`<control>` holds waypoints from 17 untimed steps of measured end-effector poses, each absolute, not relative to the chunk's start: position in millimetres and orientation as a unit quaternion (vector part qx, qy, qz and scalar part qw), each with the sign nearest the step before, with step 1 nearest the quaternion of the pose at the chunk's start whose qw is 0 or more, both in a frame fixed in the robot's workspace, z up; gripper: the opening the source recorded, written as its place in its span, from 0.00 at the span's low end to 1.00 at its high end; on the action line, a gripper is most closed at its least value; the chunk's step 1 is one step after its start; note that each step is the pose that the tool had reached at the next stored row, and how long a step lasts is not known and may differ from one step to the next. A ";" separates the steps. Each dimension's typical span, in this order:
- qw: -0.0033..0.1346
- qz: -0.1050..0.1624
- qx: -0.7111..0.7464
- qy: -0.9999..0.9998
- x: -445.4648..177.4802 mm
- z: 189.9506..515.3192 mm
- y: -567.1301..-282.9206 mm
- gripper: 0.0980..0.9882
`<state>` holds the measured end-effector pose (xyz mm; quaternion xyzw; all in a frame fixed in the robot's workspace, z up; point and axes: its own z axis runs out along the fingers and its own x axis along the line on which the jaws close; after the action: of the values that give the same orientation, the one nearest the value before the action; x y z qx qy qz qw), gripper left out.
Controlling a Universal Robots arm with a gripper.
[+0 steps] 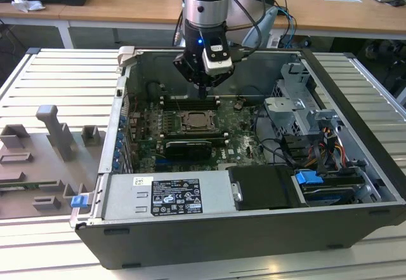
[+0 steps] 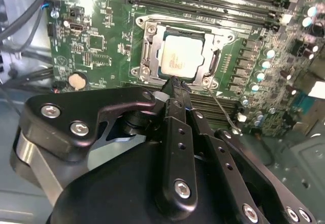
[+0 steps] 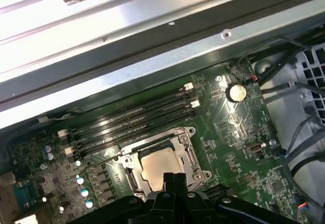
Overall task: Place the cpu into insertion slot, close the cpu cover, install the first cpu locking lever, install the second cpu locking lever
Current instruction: 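Install the first cpu locking lever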
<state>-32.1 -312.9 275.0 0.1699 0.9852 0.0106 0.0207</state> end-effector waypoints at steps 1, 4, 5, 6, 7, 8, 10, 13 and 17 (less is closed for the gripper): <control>0.021 0.011 0.165 0.986 -32.0 275.0 -312.9 0.01; 0.021 0.011 0.151 0.988 -32.1 275.0 -312.9 0.01; 0.020 0.011 0.145 0.989 -32.0 275.0 -312.9 0.01; 0.020 0.011 0.140 0.990 -32.1 275.0 -312.9 0.01; 0.020 0.011 0.137 0.990 -32.1 275.0 -312.9 0.01; 0.020 0.011 0.133 0.991 -32.1 275.0 -312.9 0.01; 0.020 0.012 0.126 0.992 -32.1 275.0 -312.9 0.01; 0.020 0.012 0.113 0.993 -32.1 275.0 -312.9 0.01; 0.020 0.012 0.096 0.995 -32.1 275.0 -312.9 0.01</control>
<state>-32.1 -312.9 275.0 0.0963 0.9951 0.0121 0.0199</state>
